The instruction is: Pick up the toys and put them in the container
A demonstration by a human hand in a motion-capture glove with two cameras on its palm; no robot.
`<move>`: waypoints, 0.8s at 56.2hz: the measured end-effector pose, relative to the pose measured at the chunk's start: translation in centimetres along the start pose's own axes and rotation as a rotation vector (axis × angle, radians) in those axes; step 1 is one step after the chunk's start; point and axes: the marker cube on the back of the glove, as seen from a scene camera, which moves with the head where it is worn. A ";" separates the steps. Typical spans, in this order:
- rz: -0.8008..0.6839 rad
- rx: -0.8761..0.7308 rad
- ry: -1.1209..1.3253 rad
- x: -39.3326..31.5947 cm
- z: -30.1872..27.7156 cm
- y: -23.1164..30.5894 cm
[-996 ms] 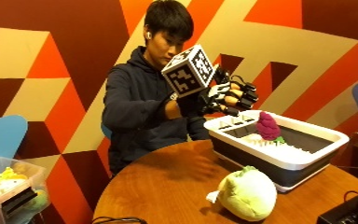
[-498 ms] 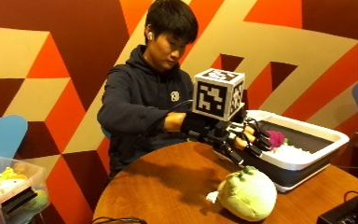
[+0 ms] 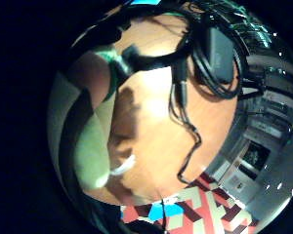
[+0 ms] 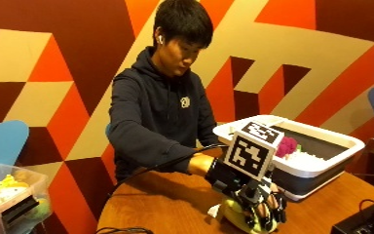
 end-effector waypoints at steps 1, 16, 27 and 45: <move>-0.004 0.023 0.001 -0.1 0.1 -0.1; -0.028 0.130 -0.054 -0.6 -1.6 0.4; -0.026 0.275 -0.212 -0.8 -9.6 4.6; -0.228 0.556 -0.524 -7.4 -19.3 9.1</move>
